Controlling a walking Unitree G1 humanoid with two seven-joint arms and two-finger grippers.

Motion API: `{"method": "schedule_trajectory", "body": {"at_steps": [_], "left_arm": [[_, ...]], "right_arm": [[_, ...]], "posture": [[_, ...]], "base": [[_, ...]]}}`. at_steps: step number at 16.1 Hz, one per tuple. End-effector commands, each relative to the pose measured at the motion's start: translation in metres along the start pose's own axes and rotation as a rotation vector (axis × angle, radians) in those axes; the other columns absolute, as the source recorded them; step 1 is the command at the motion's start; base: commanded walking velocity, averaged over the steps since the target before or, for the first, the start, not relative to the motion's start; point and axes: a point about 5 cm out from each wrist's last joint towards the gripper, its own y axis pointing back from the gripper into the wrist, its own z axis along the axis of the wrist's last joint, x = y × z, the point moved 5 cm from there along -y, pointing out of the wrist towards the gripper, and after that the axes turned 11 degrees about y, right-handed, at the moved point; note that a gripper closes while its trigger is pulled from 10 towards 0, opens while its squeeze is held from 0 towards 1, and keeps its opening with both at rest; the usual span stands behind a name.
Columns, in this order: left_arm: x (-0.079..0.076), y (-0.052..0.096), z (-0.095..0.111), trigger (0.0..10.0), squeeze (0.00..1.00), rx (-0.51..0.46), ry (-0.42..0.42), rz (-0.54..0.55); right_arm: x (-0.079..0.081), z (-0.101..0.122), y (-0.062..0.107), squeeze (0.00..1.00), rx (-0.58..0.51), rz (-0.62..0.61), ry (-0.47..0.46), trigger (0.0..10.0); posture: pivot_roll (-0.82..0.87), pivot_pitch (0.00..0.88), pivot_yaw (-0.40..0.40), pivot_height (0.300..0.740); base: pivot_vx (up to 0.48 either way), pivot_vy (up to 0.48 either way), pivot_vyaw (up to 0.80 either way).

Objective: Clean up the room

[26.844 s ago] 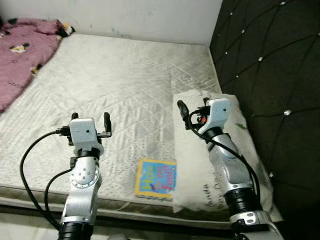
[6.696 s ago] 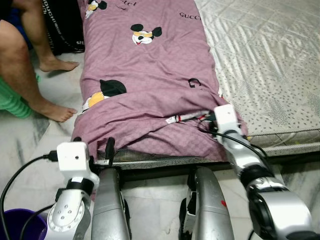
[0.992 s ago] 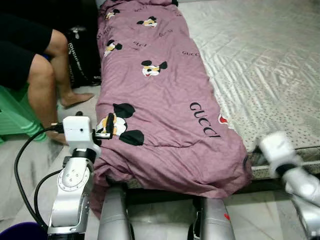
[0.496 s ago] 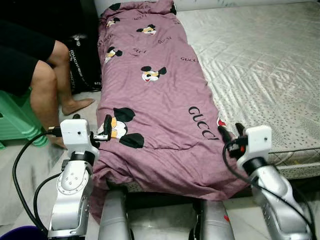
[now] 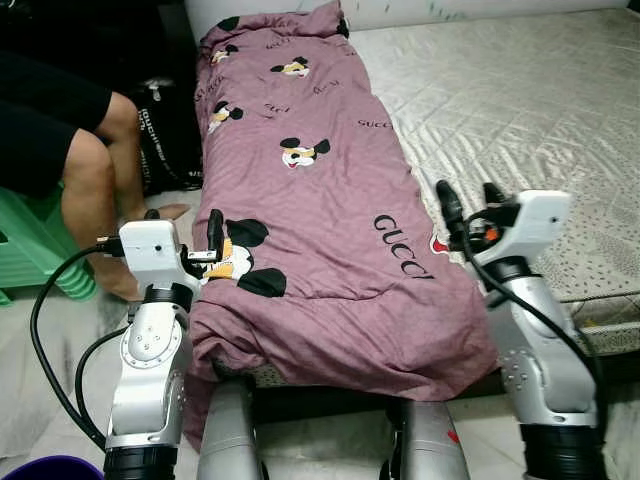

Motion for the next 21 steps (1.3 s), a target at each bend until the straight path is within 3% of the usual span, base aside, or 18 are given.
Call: {"method": "schedule_trajectory", "body": {"at_steps": [1,11,21], "left_arm": [[0.002,-0.003,0.002,10.0,0.00,-0.011,0.002,0.010],[0.000,-0.008,-0.002,10.0,0.00,-0.023,-0.001,0.003],[0.001,-0.007,-0.012,10.0,0.00,0.005,-0.050,0.022]], "right_arm": [[0.006,0.003,-0.004,0.00,-0.012,0.012,-0.001,10.0],[0.002,-0.006,-0.008,0.00,0.011,-0.002,0.016,10.0],[-0.020,-0.024,0.004,0.00,0.058,-0.096,0.090,10.0]], "posture": [[-0.09,0.000,0.080,0.611],[-0.10,0.000,0.078,0.736],[-0.10,0.000,0.083,0.740]], "base": [[0.000,0.000,0.00],[0.000,0.000,0.00],[0.000,0.000,0.00]]}}
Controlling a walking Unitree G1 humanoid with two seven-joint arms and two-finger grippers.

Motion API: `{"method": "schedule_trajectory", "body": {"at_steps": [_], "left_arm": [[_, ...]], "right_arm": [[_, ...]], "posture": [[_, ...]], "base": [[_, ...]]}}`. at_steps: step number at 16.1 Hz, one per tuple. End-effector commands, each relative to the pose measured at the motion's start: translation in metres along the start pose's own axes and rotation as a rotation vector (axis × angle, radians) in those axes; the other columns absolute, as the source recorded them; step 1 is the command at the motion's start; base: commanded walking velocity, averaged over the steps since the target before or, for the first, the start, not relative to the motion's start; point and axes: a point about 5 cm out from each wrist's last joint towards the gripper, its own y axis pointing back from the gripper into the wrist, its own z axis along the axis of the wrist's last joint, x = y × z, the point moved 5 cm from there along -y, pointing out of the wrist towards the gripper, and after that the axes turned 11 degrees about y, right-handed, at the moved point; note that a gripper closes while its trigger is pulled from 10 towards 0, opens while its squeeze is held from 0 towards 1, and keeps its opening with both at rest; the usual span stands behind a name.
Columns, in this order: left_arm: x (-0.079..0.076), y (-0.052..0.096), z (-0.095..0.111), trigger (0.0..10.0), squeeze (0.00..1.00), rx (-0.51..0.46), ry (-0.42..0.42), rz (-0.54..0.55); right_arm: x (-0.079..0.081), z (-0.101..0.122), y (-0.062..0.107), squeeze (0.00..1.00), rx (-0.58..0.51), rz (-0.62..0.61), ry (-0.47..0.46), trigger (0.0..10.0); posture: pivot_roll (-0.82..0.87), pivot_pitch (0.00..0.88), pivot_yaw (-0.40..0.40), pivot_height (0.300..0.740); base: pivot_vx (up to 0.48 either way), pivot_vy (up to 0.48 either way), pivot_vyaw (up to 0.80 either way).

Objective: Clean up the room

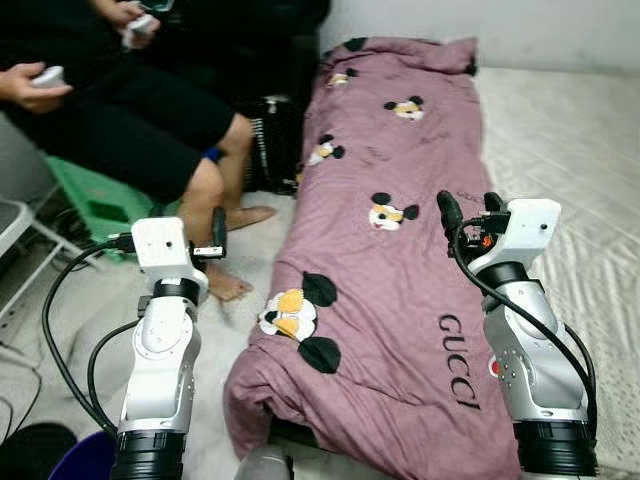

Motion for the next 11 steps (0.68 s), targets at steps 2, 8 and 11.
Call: {"method": "schedule_trajectory", "body": {"at_steps": [2,8,11], "left_arm": [[-0.001,0.005,-0.010,10.0,0.00,0.038,-0.018,-0.024],[-0.008,0.002,-0.012,10.0,0.00,0.036,-0.039,-0.047],[-0.011,0.001,-0.013,10.0,0.00,0.039,-0.051,-0.070]], "right_arm": [[-0.006,-0.015,0.008,0.00,0.045,-0.044,0.014,10.0],[-0.002,-0.032,0.012,0.00,0.108,-0.078,0.031,10.0],[0.001,-0.032,0.010,0.00,0.101,-0.061,0.063,10.0]], "posture": [[-0.10,0.000,0.083,0.740],[-0.10,0.000,0.084,0.740],[-0.10,0.000,0.086,0.740]], "base": [[0.000,0.000,0.00],[0.000,0.000,0.00],[0.000,0.000,0.73]]}}
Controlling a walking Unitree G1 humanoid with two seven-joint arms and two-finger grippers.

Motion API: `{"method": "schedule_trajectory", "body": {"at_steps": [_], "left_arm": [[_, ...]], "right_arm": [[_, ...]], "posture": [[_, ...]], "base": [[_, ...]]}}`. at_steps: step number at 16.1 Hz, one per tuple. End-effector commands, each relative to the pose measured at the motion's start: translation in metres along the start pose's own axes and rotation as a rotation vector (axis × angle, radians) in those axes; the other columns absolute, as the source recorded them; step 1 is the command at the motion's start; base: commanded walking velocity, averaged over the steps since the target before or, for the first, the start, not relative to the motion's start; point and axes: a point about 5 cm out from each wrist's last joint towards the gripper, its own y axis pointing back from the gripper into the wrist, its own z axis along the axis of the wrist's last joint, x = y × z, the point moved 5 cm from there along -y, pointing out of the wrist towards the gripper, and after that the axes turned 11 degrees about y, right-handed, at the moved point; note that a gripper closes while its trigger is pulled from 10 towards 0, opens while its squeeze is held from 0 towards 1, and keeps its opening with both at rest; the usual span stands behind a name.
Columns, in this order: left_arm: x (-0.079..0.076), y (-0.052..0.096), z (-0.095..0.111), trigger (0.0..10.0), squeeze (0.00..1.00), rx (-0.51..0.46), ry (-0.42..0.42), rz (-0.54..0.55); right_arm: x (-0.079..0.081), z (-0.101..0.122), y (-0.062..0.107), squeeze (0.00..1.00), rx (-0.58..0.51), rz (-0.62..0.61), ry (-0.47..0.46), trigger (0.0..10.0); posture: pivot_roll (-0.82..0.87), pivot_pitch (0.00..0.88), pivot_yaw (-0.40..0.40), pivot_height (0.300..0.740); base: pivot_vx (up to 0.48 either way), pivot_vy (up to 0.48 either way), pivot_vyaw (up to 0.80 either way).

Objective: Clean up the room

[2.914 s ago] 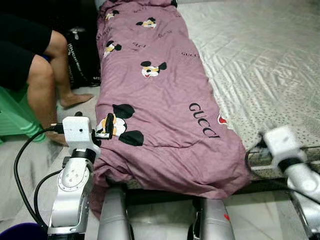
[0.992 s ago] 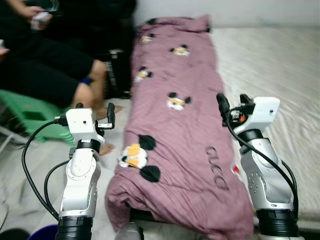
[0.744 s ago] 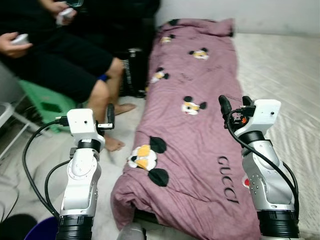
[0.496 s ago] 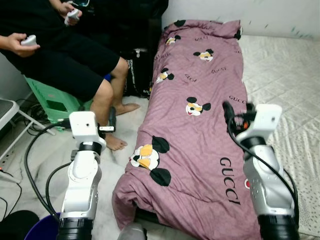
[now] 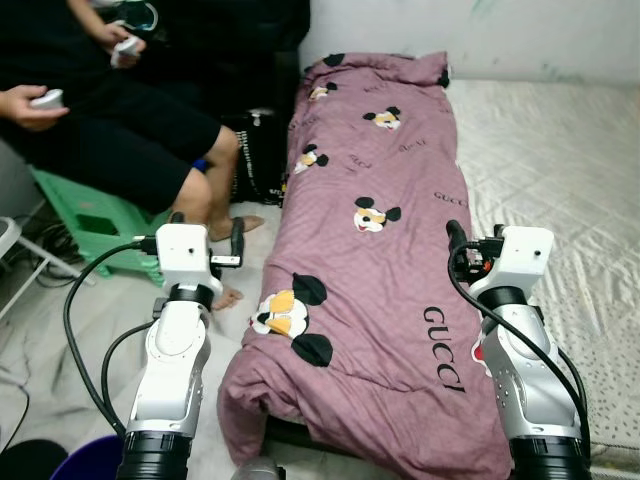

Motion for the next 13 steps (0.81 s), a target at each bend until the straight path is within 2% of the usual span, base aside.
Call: {"method": "schedule_trajectory", "body": {"at_steps": [1,7,13], "left_arm": [[0.004,-0.001,0.001,10.0,0.00,-0.004,-0.015,0.006],[0.005,-0.002,0.000,10.0,0.00,-0.009,-0.053,0.029],[0.007,-0.004,0.001,10.0,0.00,-0.015,-0.052,0.026]], "right_arm": [[0.009,0.004,-0.004,0.00,-0.015,0.025,0.009,10.0],[0.013,0.011,-0.010,0.00,-0.045,0.039,0.017,10.0],[0.030,0.020,-0.016,0.00,-0.084,0.100,0.017,10.0]], "posture": [[-0.10,0.000,0.086,0.740],[-0.10,0.000,0.087,0.740],[-0.09,0.000,0.082,0.740]], "base": [[0.000,0.000,0.80],[0.000,0.000,0.80],[0.000,0.000,0.80]]}}
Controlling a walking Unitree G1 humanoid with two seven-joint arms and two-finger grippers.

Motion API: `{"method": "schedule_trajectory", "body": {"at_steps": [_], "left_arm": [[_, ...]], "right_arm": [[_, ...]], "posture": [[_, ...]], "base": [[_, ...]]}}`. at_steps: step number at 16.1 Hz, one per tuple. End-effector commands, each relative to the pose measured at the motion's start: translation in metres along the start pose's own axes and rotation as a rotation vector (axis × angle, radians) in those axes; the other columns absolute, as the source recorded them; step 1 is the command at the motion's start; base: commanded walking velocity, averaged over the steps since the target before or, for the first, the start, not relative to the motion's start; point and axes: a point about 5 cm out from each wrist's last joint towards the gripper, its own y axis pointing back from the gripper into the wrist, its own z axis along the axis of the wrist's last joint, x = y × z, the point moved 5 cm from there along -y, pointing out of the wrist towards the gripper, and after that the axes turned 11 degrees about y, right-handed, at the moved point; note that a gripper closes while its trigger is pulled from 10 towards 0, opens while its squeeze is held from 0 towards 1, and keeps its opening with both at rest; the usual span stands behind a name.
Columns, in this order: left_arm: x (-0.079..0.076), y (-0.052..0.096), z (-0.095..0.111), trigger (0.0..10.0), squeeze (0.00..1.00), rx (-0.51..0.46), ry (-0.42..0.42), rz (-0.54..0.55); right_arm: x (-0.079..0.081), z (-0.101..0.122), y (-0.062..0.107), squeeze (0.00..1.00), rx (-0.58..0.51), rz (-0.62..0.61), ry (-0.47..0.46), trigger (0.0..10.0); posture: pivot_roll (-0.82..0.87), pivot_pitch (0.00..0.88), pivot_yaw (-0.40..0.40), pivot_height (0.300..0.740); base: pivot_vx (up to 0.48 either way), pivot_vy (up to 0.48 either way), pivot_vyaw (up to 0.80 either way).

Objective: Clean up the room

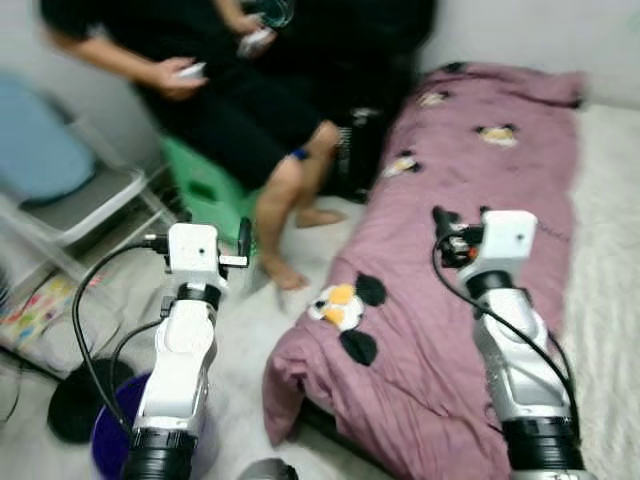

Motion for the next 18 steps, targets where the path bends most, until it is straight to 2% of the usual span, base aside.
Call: {"method": "schedule_trajectory", "body": {"at_steps": [1,3,5,7,8,11,14,18], "left_arm": [[0.011,-0.001,0.002,10.0,0.00,-0.003,-0.017,0.027],[0.010,0.000,0.001,10.0,0.00,-0.007,-0.027,0.021],[0.017,0.002,-0.001,10.0,0.00,-0.003,-0.039,0.053],[0.029,0.006,-0.001,10.0,0.00,-0.005,-0.046,0.096],[0.037,0.011,0.001,10.0,0.00,-0.012,-0.052,0.132],[0.048,0.022,-0.001,10.0,0.00,-0.016,-0.060,0.187],[0.048,0.025,-0.003,10.0,0.00,-0.012,-0.059,0.197],[0.045,0.023,-0.004,10.0,0.00,-0.006,-0.057,0.182]], "right_arm": [[0.016,0.006,-0.004,0.00,-0.024,0.047,-0.015,10.0],[0.018,0.007,-0.005,0.00,-0.034,0.054,-0.056,10.0],[0.024,0.006,-0.008,0.00,-0.033,0.074,-0.054,10.0],[0.040,0.006,-0.014,0.00,-0.032,0.130,-0.061,10.0],[0.055,0.009,-0.018,0.00,-0.040,0.188,-0.065,10.0],[0.072,0.013,-0.023,0.00,-0.051,0.252,-0.054,10.0],[0.082,0.015,-0.024,0.00,-0.062,0.277,-0.052,10.0],[0.088,0.015,-0.023,0.00,-0.071,0.288,-0.057,10.0]], "posture": [[-0.09,0.000,0.079,0.740],[-0.08,0.000,0.076,0.740],[-0.06,0.000,0.072,0.740],[-0.03,0.000,0.043,0.740],[-0.01,0.000,0.023,0.740],[0.03,0.000,-0.028,0.740],[0.03,0.000,-0.026,0.740],[0.00,0.000,-0.014,0.740]], "base": [[0.000,0.000,0.80],[0.000,0.000,0.79],[0.000,0.000,0.39],[0.000,0.000,0.00],[0.000,0.000,0.00],[0.000,0.000,0.00],[0.000,0.000,0.80],[0.000,0.000,0.80]]}}
